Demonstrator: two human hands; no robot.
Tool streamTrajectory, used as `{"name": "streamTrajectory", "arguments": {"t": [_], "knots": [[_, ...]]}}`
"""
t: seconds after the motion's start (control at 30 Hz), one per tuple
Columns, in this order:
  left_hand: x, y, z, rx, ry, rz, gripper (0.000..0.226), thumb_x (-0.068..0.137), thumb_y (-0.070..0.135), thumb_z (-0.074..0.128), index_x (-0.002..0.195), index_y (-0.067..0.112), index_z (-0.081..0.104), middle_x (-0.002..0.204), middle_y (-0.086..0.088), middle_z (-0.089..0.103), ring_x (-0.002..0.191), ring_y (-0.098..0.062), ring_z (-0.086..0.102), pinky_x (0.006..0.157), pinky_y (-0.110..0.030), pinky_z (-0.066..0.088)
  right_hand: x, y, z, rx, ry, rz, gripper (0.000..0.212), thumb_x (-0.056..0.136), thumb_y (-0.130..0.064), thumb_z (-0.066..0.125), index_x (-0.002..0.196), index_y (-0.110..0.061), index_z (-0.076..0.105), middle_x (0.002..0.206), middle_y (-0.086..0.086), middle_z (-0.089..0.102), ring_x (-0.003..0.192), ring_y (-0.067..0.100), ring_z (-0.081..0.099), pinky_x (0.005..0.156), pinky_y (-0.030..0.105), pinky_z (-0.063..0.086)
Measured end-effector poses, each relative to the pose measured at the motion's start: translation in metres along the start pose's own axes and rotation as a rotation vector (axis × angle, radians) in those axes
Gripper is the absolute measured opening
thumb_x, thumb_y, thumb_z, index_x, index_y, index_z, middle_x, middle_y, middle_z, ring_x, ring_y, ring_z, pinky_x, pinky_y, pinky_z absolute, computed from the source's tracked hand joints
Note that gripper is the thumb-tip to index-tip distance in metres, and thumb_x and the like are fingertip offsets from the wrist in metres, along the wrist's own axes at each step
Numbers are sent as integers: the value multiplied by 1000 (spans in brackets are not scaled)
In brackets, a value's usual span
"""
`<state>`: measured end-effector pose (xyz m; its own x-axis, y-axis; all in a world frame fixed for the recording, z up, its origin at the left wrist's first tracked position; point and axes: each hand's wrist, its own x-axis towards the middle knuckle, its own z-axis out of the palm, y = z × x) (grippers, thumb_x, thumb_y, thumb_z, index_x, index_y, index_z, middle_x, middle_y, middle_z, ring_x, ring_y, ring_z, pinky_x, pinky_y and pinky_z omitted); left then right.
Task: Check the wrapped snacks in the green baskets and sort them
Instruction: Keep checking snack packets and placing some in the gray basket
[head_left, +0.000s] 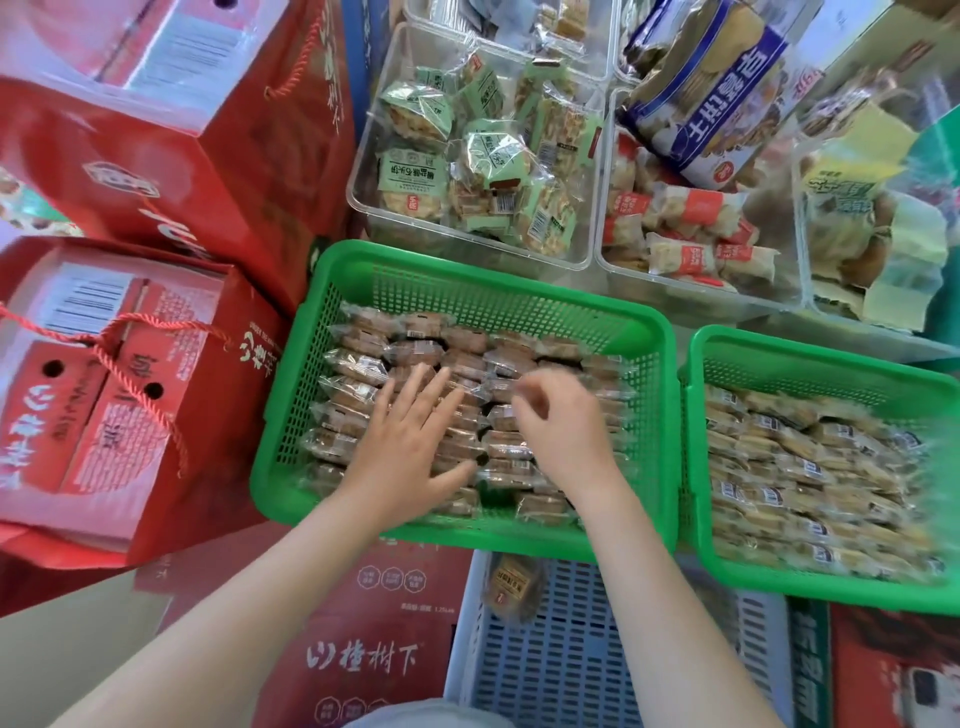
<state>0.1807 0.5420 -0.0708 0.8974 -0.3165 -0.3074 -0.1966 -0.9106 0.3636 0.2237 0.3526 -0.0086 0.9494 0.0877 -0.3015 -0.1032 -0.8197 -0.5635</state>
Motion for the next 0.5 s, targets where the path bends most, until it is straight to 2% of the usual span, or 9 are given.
{"name": "streamTrajectory", "arguments": {"t": [0.07, 0.13, 0.2, 0.27, 0.33, 0.4, 0.47, 0.5], "knots": [[-27, -1, 1, -18, -37, -46, 94, 81, 78, 3, 162, 29, 1, 168, 4, -18, 153, -17, -24, 123, -42, -17, -29, -8, 11, 42, -184, 63, 16, 98, -22, 60, 102, -15, 73, 98, -1, 70, 91, 16, 63, 85, 35, 53], [-53, 2, 1, -46, -15, -102, 93, 81, 77, 5, 161, 29, 17, 170, 2, -5, 156, -17, -11, 124, -41, -11, -51, -10, 27, -90, -317, 109, 18, 99, -26, 58, 90, -14, 70, 85, 0, 66, 82, 20, 62, 73, 35, 51], [-75, 8, 3, -58, -4, -156, 93, 82, 76, 6, 156, 26, 34, 169, 0, 12, 156, -20, 7, 126, -44, -1, -62, -6, 40, -220, -322, 148, 23, 101, -29, 57, 83, -15, 59, 78, -2, 55, 76, 20, 56, 62, 30, 42], [-92, 11, 12, -18, -36, -175, 93, 85, 76, 5, 154, 24, 40, 167, -3, 22, 154, -22, 18, 125, -48, 6, -66, -4, 47, -278, -285, 210, 32, 100, -35, 58, 78, -13, 56, 75, 1, 54, 67, 18, 53, 52, 29, 35], [-101, 11, 22, 21, -43, -168, 95, 88, 78, -2, 155, 24, 39, 167, -4, 25, 153, -24, 22, 123, -48, 5, -63, -6, 53, -329, -297, 263, 44, 98, -44, 60, 70, -11, 54, 65, 2, 53, 56, 17, 49, 46, 28, 33], [-102, 9, 24, 29, -58, -168, 99, 85, 80, -12, 159, 28, 29, 169, -2, 16, 155, -22, 14, 123, -46, 1, -58, -9, 58, -333, -335, 296, 48, 96, -50, 61, 69, -10, 58, 59, 2, 52, 52, 17, 49, 46, 29, 37], [-101, 11, 22, 30, -101, -179, 91, 86, 77, -7, 160, 31, 18, 170, 1, 4, 156, -20, 4, 125, -46, -1, -54, -8, 60, -273, -362, 311, 43, 95, -46, 65, 80, -6, 68, 65, 4, 58, 57, 19, 54, 52, 29, 43], [-101, 12, 19, 31, -109, -180, 85, 89, 74, -1, 161, 31, 16, 170, 2, 1, 156, -20, 2, 126, -47, -1, -53, -7, 59, -237, -370, 313, 37, 95, -41, 66, 90, -5, 71, 75, 6, 65, 66, 20, 58, 58, 30, 46]]}}
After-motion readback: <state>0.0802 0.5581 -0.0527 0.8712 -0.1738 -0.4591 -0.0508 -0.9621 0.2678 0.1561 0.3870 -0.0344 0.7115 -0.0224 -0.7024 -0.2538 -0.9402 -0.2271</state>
